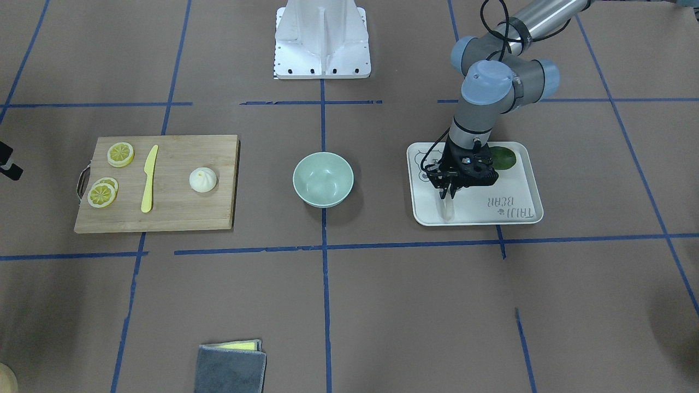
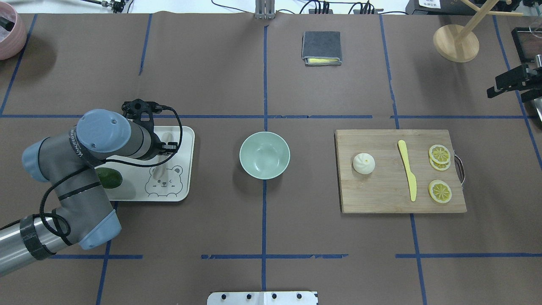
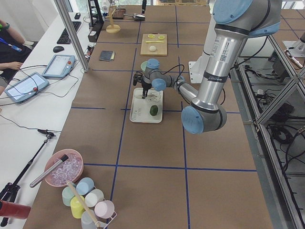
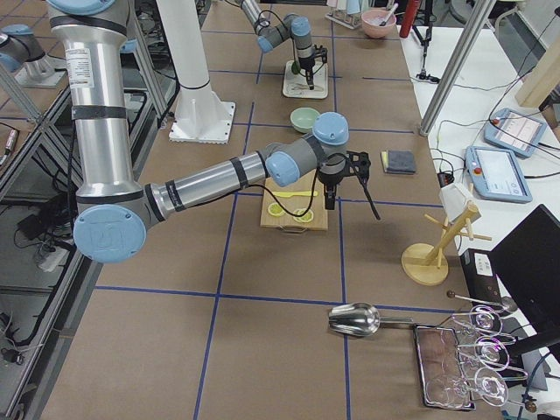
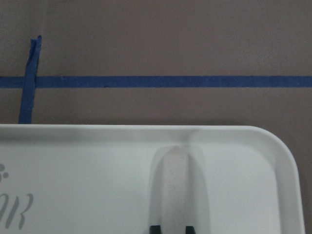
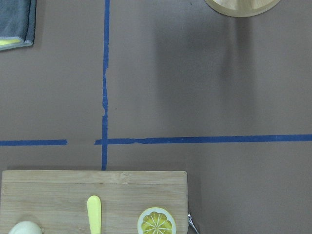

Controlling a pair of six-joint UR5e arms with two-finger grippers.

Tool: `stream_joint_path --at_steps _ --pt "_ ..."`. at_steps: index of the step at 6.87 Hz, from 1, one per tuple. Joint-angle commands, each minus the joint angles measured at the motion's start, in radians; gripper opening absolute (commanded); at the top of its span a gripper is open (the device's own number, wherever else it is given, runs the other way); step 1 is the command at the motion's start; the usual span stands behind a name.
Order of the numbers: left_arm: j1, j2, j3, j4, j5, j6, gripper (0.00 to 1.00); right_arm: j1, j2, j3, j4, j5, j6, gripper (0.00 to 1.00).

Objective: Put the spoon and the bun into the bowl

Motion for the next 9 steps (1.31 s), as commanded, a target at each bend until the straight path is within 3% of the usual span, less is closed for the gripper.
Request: stream_joint_path --at_steps 1,3,4,6,9 --pt "-0.013 0.0 -0.059 0.053 -0.001 0.003 0.0 -0.028 0.027 0.002 0.0 -0.009 0.05 1.0" --pt "-0.083 -0.017 -0.17 0.224 -0.007 0.014 0.0 -0.141 0.058 0.003 0.003 -0.079 0.164 1.0" --pt "-0.09 -0.064 -0.172 0.254 -0.009 0.011 0.0 -0.202 0.084 0.005 0.003 -0.127 0.22 1.0" --pt "-0.095 -0.17 -0.135 0.294 -0.033 -0.093 0.0 -0.362 0.123 0.028 0.008 -0.261 0.378 1.0" --pt "-0.07 -0.311 0.006 0.256 -0.03 -0.291 0.0 -0.555 0.155 0.046 0.049 -0.433 0.523 1.0"
